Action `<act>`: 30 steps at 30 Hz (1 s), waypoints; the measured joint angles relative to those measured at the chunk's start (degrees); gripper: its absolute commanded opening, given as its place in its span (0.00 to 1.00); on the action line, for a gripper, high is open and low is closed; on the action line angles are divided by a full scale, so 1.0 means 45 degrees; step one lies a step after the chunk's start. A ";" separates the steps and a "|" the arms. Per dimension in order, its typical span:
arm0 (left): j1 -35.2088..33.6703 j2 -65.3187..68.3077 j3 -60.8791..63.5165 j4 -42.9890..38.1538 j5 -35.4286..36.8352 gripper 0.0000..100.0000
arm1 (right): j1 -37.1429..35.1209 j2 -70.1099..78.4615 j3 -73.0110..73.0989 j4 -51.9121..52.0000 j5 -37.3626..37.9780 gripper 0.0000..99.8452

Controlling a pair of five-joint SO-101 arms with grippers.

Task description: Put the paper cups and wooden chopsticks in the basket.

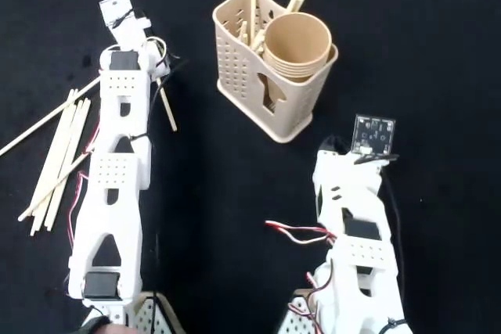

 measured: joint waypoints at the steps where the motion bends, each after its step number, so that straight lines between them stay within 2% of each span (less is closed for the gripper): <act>1: 0.0039 -0.0098 0.0000 0.0215 0.0020 0.02 | 0.0000 0.0000 0.0000 0.0000 0.0000 0.01; 8: 0.0117 -0.0879 0.0039 0.1993 0.0020 0.03 | 0.0000 0.0000 0.0000 0.0000 0.0000 0.01; 16: 0.0117 -0.3888 0.0039 0.5724 0.0020 0.03 | 0.0000 0.0000 0.0000 0.0000 0.0000 0.01; 26: 0.0117 -0.8537 0.0039 0.6212 0.0039 0.03 | 0.0000 0.0000 0.0000 0.0000 0.0000 0.01; 30: 0.0098 -1.0882 0.0039 0.6252 0.0938 0.03 | 0.0000 0.0000 0.0000 0.0000 0.0000 0.01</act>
